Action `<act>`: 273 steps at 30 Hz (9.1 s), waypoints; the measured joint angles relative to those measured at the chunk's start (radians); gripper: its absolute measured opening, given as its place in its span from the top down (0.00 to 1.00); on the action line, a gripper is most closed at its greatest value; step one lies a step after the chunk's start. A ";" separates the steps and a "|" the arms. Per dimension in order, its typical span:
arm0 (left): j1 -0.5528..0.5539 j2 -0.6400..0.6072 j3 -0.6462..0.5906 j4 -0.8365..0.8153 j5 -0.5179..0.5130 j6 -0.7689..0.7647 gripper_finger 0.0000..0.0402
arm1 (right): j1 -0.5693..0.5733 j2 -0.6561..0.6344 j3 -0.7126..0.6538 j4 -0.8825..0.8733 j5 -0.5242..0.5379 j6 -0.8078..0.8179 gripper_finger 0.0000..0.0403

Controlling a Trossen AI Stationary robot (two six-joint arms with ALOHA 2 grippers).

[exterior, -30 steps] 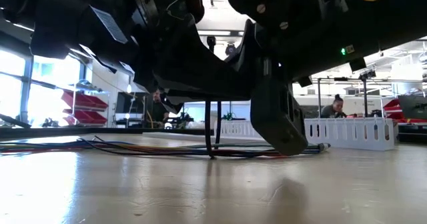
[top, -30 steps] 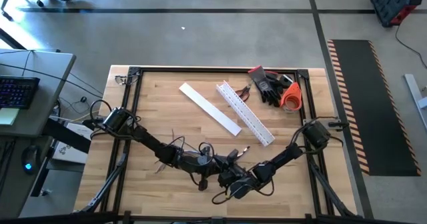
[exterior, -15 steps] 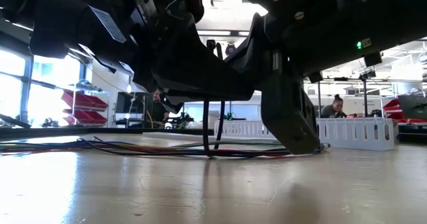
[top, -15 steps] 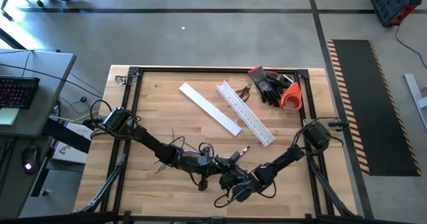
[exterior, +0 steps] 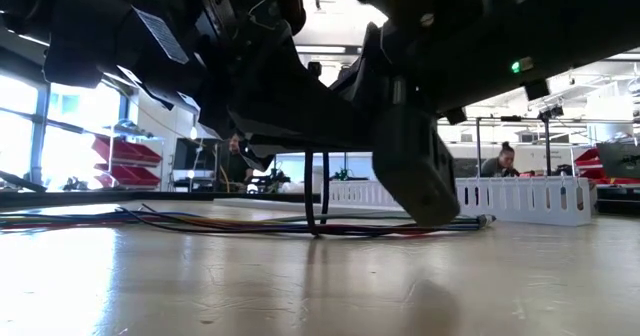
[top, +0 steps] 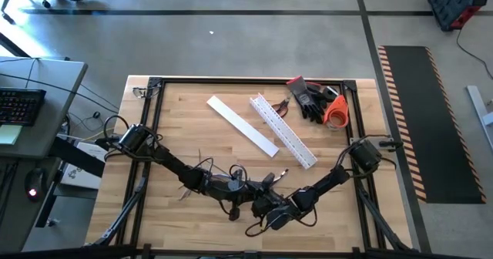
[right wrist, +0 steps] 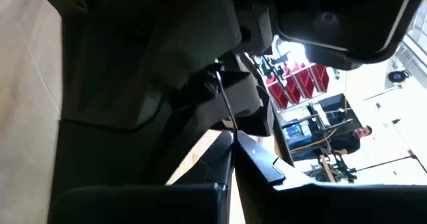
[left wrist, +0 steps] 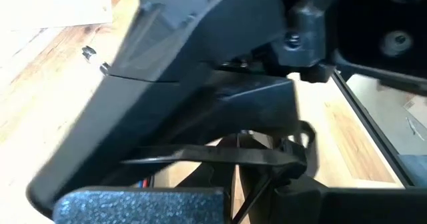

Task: Ziptie cables
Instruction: Wrap the colored cables with the black zip tie

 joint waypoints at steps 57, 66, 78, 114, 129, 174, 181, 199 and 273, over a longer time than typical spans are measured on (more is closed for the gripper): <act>0.000 0.000 0.000 0.000 0.000 0.000 1.00 | 0.001 0.000 0.000 -0.031 0.002 -0.019 1.00; 0.006 0.000 0.000 0.000 0.002 -0.055 1.00 | 0.022 0.000 0.000 0.000 0.001 -0.063 1.00; 0.042 0.000 0.000 0.001 0.062 -0.170 1.00 | 0.040 0.000 0.000 0.035 0.018 -0.135 1.00; 0.033 0.001 -0.138 0.241 0.021 -0.232 1.00 | 0.003 0.000 0.002 0.011 0.018 -0.043 0.64; 0.029 0.000 -0.136 0.247 0.021 -0.236 1.00 | -0.027 0.002 0.000 -0.100 -0.017 0.123 0.98; 0.025 -0.087 -0.138 0.050 0.203 -0.227 0.92 | 0.001 0.001 0.000 -0.010 -0.087 -0.016 1.00; 0.003 -0.087 -0.138 0.034 0.194 -0.214 0.86 | 0.000 0.001 0.000 -0.011 -0.091 0.004 1.00; -0.034 -0.087 -0.138 0.044 0.156 -0.112 1.00 | 0.001 0.000 0.000 -0.012 -0.092 0.005 1.00; -0.029 0.049 -0.093 0.178 -0.109 -0.310 1.00 | -0.103 -0.225 -0.110 -0.644 -0.827 0.570 0.86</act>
